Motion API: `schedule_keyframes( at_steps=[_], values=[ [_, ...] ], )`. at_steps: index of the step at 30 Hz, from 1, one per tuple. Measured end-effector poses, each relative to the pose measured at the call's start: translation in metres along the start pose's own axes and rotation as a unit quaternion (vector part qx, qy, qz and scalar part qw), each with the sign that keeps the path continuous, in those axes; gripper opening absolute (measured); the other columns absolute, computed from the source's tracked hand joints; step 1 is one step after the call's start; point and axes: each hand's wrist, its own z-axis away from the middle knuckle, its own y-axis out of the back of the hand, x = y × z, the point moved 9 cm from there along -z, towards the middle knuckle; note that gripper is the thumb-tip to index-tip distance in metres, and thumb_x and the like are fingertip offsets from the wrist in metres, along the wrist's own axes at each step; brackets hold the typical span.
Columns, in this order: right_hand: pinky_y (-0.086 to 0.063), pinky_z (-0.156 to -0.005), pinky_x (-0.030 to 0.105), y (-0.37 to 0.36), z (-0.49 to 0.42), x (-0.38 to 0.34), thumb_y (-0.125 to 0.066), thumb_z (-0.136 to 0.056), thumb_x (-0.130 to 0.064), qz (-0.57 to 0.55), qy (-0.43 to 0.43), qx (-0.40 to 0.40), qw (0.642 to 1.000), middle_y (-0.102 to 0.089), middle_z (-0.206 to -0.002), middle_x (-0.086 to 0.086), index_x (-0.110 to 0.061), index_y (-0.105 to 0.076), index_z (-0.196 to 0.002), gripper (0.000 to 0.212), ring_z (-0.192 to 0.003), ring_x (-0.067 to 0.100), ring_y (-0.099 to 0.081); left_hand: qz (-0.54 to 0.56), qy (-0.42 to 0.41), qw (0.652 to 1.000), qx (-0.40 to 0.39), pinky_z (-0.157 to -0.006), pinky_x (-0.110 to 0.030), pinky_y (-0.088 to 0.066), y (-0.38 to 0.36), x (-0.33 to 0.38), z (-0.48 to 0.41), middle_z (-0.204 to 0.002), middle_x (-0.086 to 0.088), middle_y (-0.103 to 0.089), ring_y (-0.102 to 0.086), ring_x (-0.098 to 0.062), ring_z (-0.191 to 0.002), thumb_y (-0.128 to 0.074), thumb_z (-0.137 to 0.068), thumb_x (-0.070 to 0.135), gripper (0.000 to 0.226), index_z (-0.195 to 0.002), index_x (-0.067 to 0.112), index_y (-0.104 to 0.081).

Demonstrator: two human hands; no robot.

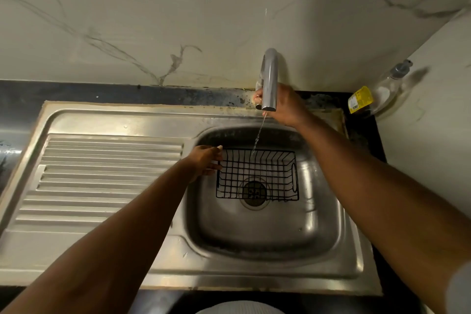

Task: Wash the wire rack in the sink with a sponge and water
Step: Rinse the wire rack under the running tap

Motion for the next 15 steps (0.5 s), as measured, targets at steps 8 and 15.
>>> schedule_keyframes(
  at_steps=[8,15],
  values=[
    [-0.052,-0.061,0.006,0.001,0.017,0.021,-0.077,-0.089,-0.004,-0.097,-0.073,0.089,0.989,-0.064,-0.109,-0.007,-0.005,-0.066,-0.129,0.041,-0.067,-0.011,-0.065,-0.034,0.019,0.999,0.005,-0.087,-0.039,-0.056,0.001,-0.005,0.003,-0.111,-0.01,-0.07,-0.069,-0.025,-0.095,-0.056,-0.107,0.037,0.03,-0.116,0.01,-0.065],
    [-0.061,-0.083,0.034,0.001,0.071,0.051,-0.073,-0.093,-0.015,-0.055,-0.08,0.09,0.991,-0.07,-0.099,-0.006,-0.016,-0.073,-0.11,0.017,-0.085,0.012,-0.07,-0.076,0.017,0.997,-0.007,-0.091,-0.042,-0.057,-0.021,-0.002,0.013,-0.119,-0.01,-0.071,-0.071,-0.029,-0.103,-0.059,-0.105,0.04,0.032,-0.12,0.012,-0.065]
  ],
)
